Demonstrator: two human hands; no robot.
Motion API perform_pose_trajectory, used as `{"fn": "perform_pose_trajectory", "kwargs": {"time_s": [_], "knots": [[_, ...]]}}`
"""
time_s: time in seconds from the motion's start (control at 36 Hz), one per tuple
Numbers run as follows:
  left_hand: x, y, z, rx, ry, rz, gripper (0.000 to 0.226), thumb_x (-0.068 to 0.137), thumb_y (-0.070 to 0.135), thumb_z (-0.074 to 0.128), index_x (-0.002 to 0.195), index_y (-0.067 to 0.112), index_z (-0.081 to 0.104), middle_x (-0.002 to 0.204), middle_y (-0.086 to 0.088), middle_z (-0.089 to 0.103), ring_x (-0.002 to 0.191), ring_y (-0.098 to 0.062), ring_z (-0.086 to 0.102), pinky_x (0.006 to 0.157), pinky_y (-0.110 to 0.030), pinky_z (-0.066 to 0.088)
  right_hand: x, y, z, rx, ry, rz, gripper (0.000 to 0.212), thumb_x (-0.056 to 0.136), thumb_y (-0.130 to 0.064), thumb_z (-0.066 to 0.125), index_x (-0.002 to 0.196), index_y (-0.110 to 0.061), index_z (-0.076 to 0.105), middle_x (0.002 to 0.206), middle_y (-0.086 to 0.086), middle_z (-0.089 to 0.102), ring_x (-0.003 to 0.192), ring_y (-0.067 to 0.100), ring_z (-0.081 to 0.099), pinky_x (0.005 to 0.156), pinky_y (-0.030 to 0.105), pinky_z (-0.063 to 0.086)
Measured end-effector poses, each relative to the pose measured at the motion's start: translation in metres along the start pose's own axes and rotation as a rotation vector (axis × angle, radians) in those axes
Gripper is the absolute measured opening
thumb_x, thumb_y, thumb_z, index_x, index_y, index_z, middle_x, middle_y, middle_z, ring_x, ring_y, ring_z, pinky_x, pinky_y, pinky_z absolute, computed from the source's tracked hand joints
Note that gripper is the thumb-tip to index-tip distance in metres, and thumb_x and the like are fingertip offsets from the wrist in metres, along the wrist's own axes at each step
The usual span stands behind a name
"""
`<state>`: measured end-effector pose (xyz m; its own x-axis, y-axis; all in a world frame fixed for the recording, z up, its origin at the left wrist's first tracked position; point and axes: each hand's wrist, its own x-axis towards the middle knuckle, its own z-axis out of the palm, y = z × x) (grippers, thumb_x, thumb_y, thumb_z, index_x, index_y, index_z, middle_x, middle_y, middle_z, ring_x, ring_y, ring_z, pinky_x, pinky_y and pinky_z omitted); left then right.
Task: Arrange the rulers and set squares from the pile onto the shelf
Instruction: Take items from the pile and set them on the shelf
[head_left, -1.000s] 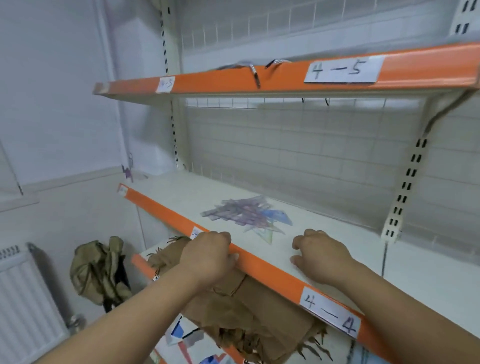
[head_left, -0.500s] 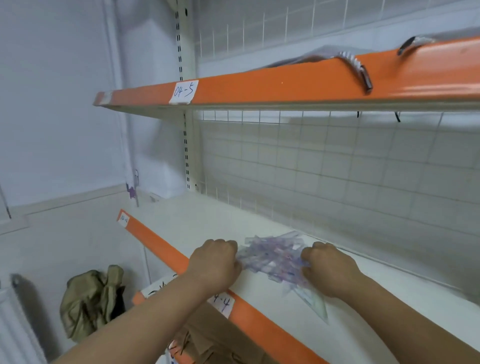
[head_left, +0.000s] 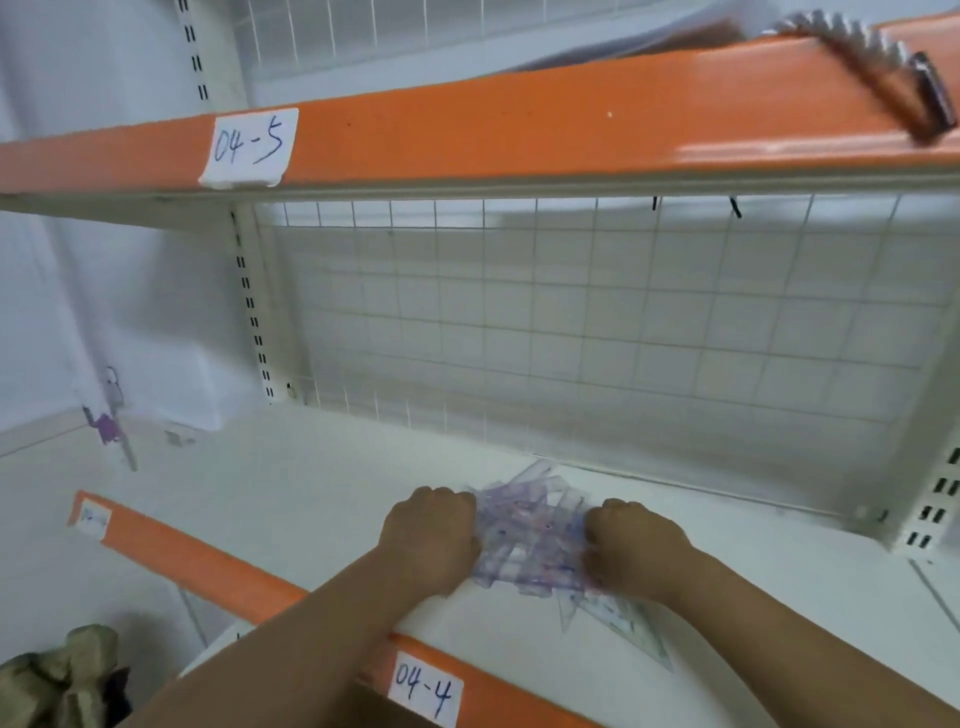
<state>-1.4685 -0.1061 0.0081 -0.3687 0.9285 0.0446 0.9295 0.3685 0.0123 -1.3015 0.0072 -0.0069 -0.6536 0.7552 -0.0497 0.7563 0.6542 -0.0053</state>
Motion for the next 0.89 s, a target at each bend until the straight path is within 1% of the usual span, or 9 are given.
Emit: {"fn": "perform_pose_trajectory", "kwargs": {"time_s": [0.08, 0.14, 0.22, 0.31, 0.42, 0.5, 0.58, 0.72, 0.89], "knots": [[0.01, -0.003, 0.001, 0.014, 0.006, 0.042, 0.028, 0.089, 0.02, 0.051, 0.116, 0.015, 0.057, 0.115, -0.005, 0.059, 0.109, -0.022, 0.054, 0.083, -0.031, 0.045, 0.002, 0.0, -0.003, 0.066, 0.044, 0.027, 0.003, 0.083, -0.022, 0.052, 0.086, -0.022, 0.052, 0.094, 0.001, 0.054, 0.092, 0.022, 0.055, 0.067, 0.025, 0.037], [0.015, -0.006, 0.003, 0.004, 0.008, 0.068, 0.031, 0.089, 0.017, 0.049, 0.118, 0.016, 0.057, 0.117, -0.005, 0.058, 0.11, -0.022, 0.053, 0.084, -0.031, 0.045, 0.003, 0.001, -0.005, 0.115, 0.072, 0.039, 0.019, 0.08, -0.013, 0.051, 0.068, -0.025, 0.043, 0.084, -0.005, 0.052, 0.08, 0.018, 0.049, 0.061, 0.026, 0.038], [0.021, -0.013, 0.005, -0.013, 0.032, 0.087, 0.032, 0.09, 0.017, 0.047, 0.122, 0.016, 0.051, 0.118, -0.006, 0.055, 0.112, -0.023, 0.052, 0.084, -0.031, 0.044, 0.005, 0.005, -0.006, 0.293, 0.088, 0.039, 0.036, 0.078, -0.003, 0.05, 0.059, -0.032, 0.041, 0.075, -0.011, 0.053, 0.073, 0.01, 0.049, 0.059, 0.011, 0.037], [0.026, -0.022, 0.005, -0.077, 0.051, 0.093, 0.044, 0.089, 0.02, 0.052, 0.132, 0.021, 0.042, 0.12, -0.005, 0.05, 0.113, -0.024, 0.051, 0.084, -0.032, 0.045, 0.003, 0.003, -0.011, 0.565, 0.122, 0.115, 0.041, 0.076, 0.008, 0.043, 0.058, -0.027, 0.051, 0.065, -0.013, 0.053, 0.06, 0.003, 0.047, 0.055, 0.01, 0.038], [0.031, -0.032, 0.003, -0.076, 0.03, 0.11, 0.044, 0.09, 0.029, 0.056, 0.132, 0.021, 0.046, 0.12, -0.005, 0.048, 0.111, -0.022, 0.051, 0.084, -0.032, 0.046, 0.0, 0.001, -0.016, 0.821, 0.151, 0.198, 0.04, 0.076, 0.016, 0.035, 0.061, -0.016, 0.054, 0.061, -0.005, 0.052, 0.056, 0.008, 0.042, 0.049, 0.011, 0.034], [0.034, -0.033, 0.002, -0.074, 0.038, 0.107, 0.045, 0.09, 0.027, 0.055, 0.133, 0.019, 0.045, 0.122, -0.005, 0.048, 0.114, -0.024, 0.05, 0.084, -0.032, 0.046, -0.002, 0.0, -0.017, 0.867, 0.163, 0.232, 0.039, 0.083, 0.012, 0.036, 0.062, -0.016, 0.052, 0.061, -0.005, 0.048, 0.053, 0.008, 0.037, 0.047, 0.013, 0.03], [0.036, -0.032, 0.002, -0.093, 0.081, 0.108, 0.046, 0.089, 0.026, 0.056, 0.133, 0.019, 0.043, 0.123, -0.005, 0.048, 0.114, -0.023, 0.05, 0.082, -0.031, 0.045, -0.004, -0.001, -0.018, 0.92, 0.178, 0.279, 0.032, 0.092, 0.005, 0.039, 0.071, -0.013, 0.055, 0.065, -0.001, 0.048, 0.053, 0.01, 0.036, 0.04, 0.012, 0.029], [0.04, -0.034, 0.002, -0.072, 0.139, 0.147, 0.029, 0.089, 0.023, 0.055, 0.117, 0.019, 0.056, 0.11, -0.002, 0.053, 0.104, -0.021, 0.052, 0.073, -0.028, 0.04, -0.004, -0.002, -0.023, 1.029, 0.164, 0.335, 0.023, 0.098, -0.005, 0.043, 0.08, -0.01, 0.058, 0.066, 0.004, 0.047, 0.056, 0.016, 0.037, 0.045, 0.022, 0.031], [0.047, -0.034, 0.001, -0.037, 0.155, 0.172, 0.024, 0.087, 0.023, 0.058, 0.111, 0.017, 0.061, 0.105, 0.0, 0.062, 0.094, -0.018, 0.053, 0.068, -0.026, 0.037, -0.003, 0.001, -0.022, 1.079, 0.184, 0.368, 0.022, 0.097, -0.006, 0.046, 0.08, -0.01, 0.061, 0.067, 0.005, 0.052, 0.055, 0.016, 0.042, 0.046, 0.024, 0.033]]}}
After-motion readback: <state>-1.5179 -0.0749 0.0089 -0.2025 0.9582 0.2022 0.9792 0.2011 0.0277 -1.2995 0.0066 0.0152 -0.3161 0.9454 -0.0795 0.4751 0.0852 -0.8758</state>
